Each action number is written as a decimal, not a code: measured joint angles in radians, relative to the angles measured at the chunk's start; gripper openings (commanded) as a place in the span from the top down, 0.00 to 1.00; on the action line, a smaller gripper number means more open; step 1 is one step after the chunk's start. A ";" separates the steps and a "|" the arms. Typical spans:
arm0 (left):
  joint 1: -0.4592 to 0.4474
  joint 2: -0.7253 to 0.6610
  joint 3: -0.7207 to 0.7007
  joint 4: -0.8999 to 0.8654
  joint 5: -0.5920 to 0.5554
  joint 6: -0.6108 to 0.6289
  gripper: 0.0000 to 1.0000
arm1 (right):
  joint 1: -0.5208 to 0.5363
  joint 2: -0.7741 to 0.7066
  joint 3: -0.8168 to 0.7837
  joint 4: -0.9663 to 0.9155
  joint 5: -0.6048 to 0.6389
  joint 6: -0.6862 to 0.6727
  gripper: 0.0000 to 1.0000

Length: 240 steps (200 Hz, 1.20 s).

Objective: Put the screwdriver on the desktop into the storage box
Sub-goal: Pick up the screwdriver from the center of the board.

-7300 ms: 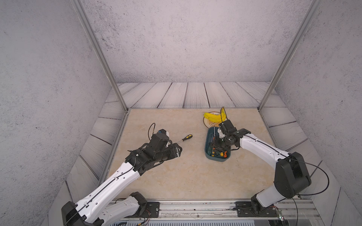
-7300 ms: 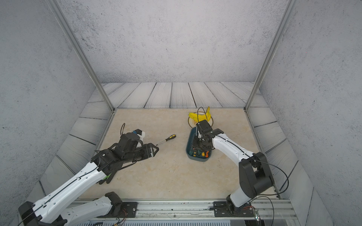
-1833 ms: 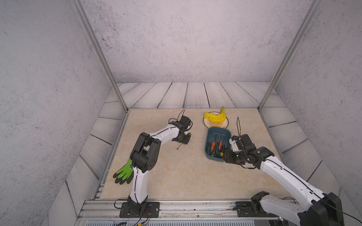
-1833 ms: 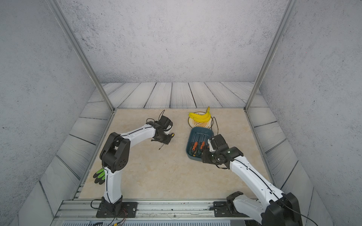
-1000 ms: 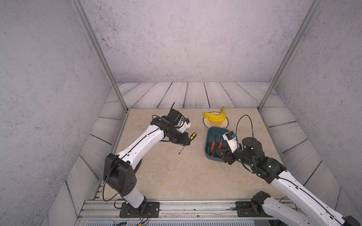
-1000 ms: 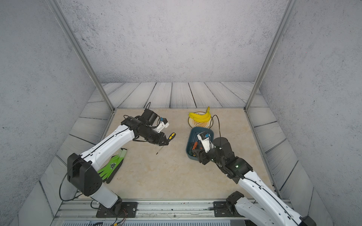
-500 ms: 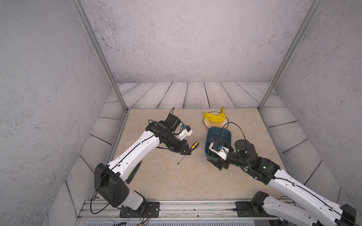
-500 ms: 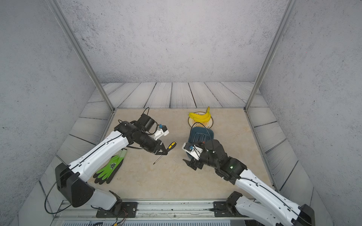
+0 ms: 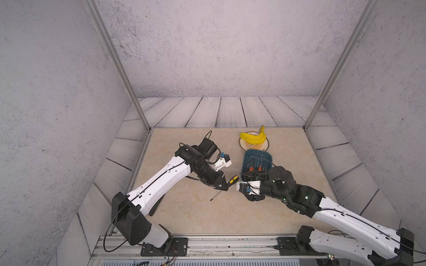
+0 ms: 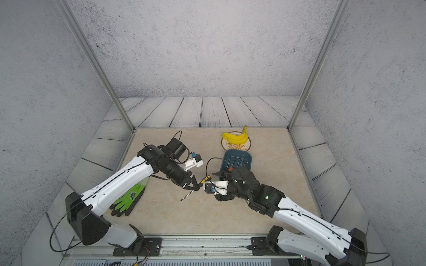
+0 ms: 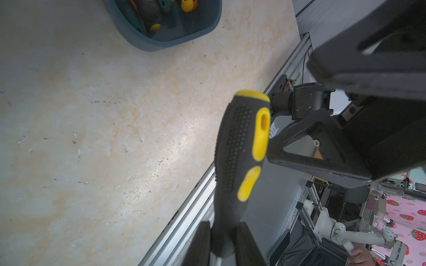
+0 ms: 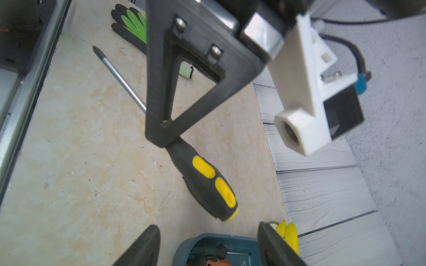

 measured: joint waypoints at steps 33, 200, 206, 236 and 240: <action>-0.010 0.000 0.000 -0.013 0.008 0.004 1.00 | 0.048 0.040 0.023 -0.005 0.040 -0.075 0.34; -0.017 0.000 0.002 -0.029 0.030 0.006 1.00 | 0.120 0.147 0.087 -0.050 0.142 -0.179 0.66; -0.018 0.000 0.002 -0.029 0.030 0.006 1.00 | 0.120 0.147 0.087 -0.052 0.143 -0.181 0.71; -0.018 0.000 0.003 -0.030 0.021 0.005 1.00 | 0.127 0.164 0.097 -0.092 0.149 -0.184 0.83; -0.018 0.000 0.003 -0.030 0.020 0.005 1.00 | 0.127 0.166 0.100 -0.094 0.151 -0.183 0.83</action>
